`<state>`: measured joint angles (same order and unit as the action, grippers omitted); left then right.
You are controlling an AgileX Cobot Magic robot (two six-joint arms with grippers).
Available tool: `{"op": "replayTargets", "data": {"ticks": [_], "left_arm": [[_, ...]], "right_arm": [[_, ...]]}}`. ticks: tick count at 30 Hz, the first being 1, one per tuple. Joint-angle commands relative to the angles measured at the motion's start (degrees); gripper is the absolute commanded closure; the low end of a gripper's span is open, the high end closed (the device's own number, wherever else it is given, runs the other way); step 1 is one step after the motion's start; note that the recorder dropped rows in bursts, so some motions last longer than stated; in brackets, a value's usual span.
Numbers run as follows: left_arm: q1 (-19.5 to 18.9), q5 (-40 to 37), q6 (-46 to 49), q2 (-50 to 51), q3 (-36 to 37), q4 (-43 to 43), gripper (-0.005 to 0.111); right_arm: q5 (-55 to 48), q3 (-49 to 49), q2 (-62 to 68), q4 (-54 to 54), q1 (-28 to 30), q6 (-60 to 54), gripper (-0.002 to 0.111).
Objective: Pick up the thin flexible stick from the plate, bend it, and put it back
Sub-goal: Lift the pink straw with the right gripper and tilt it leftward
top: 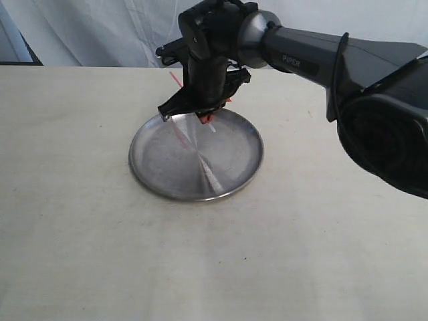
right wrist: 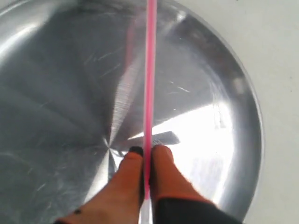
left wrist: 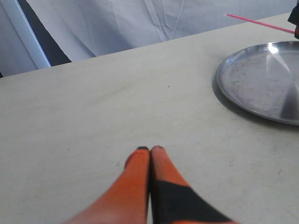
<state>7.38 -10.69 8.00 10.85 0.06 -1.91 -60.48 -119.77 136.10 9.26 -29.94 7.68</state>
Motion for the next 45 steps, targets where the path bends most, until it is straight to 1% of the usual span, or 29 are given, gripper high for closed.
{"op": "replayTargets", "data": {"ticks": [1,5,9,15,19,23,26,29,32,33,34,35,36,37,38,39,40,41,42,43,44,45], "left_arm": [[-0.2,0.36,-0.25,-0.32,-0.06,0.39,0.107],[-0.2,0.36,-0.25,-0.32,-0.06,0.39,0.107],[-0.2,0.36,-0.25,-0.32,-0.06,0.39,0.107],[-0.2,0.36,-0.25,-0.32,-0.06,0.39,0.107],[-0.2,0.36,-0.25,-0.32,-0.06,0.39,0.107],[-0.2,0.36,-0.25,-0.3,-0.06,-3.35,0.107],[-0.2,0.46,-0.25,-0.3,-0.06,-5.39,0.107],[-0.2,5.39,-0.25,-0.3,-0.06,-6.29,0.107],[-0.2,19.93,-0.77,-0.3,-0.06,-2.64,0.107],[-0.2,30.05,-5.91,-0.3,-0.06,-0.73,0.107],[-0.2,35.17,-9.01,-0.3,-0.06,-0.67,0.107],[-0.2,45.48,-15.67,-0.3,-0.06,-0.67,0.107],[-0.2,49.6,-17.04,-0.3,-0.06,-0.67,0.107],[-0.2,59.17,-16.97,-0.3,-0.06,-0.99,0.107],[-0.2,61.69,-17.73,-0.3,-0.06,-1.74,0.107],[-0.2,66.63,-24.85,-0.3,-0.06,-2.48,0.107],[-0.2,59.66,-37.35,-0.18,-0.06,-2.67,0.107],[-0.2,40.95,-55.52,-0.18,-2.13,-9.07,0.107],[-0.2,30.23,-68.44,0.31,-4.0,-20.31,0.107],[-0.09,23.46,-89.5,1.68,-5.84,-38.89,0.107],[-0.09,24.47,-99.33,3.11,-6.89,-48.79,0.107],[-0.09,30.34,-111.17,6.21,-8.49,-59.72,0.107]], "right_arm": [[-3.97,0.08,-0.73,-0.08,-0.07,-2.23,0.109],[-5.9,1.51,-2.17,-2.99,-0.07,-5.07,0.109],[-3.94,6.57,-7.1,-4.54,-0.07,-6.6,0.109],[1.61,19.71,-18.84,-5.14,-0.07,-6.6,0.109],[6.12,30.46,-28.52,-7.57,-0.07,-6.6,0.109],[8.74,40.1,-37.64,-10.66,-0.07,-8.26,0.109],[10.06,44.56,-43.51,-11.35,-0.07,-8.26,0.109],[9.7,47.33,-47.94,-13.85,-0.07,-9.15,0.109],[9.69,50.22,-51.66,-17.35,-0.07,-11.16,0.109],[10.03,52.15,-53.83,-20.32,-0.07,-12.31,0.109],[10.41,53.34,-54.78,-22.57,-0.07,-13.91,0.109],[11.71,55.81,-56.4,-27.49,-0.07,-17.15,0.109],[12.42,57.19,-57.2,-30.4,-0.07,-18.99,0.109],[13.69,59.64,-58.35,-34.77,-0.07,-21.3,0.109],[14.12,60.85,-58.7,-36.35,-0.07,-21.66,0.109],[14.37,62.84,-59.18,-38.82,-0.07,-22.95,0.109],[14.22,64.07,-59.43,-40.77,-0.07,-24.49,0.109],[13.85,65.2,-59.79,-43.96,-0.07,-26.52,0.109],[13.76,65.66,-60.22,-45.89,-0.07,-28.01,0.109],[13.64,66.1,-61.09,-49.03,-0.07,-30.38,0.109],[13.64,66.36,-61.7,-50.48,-0.07,-31.32,0.109],[13.64,66.46,-62.56,-52.47,-0.32,-32.54,0.109]]}}
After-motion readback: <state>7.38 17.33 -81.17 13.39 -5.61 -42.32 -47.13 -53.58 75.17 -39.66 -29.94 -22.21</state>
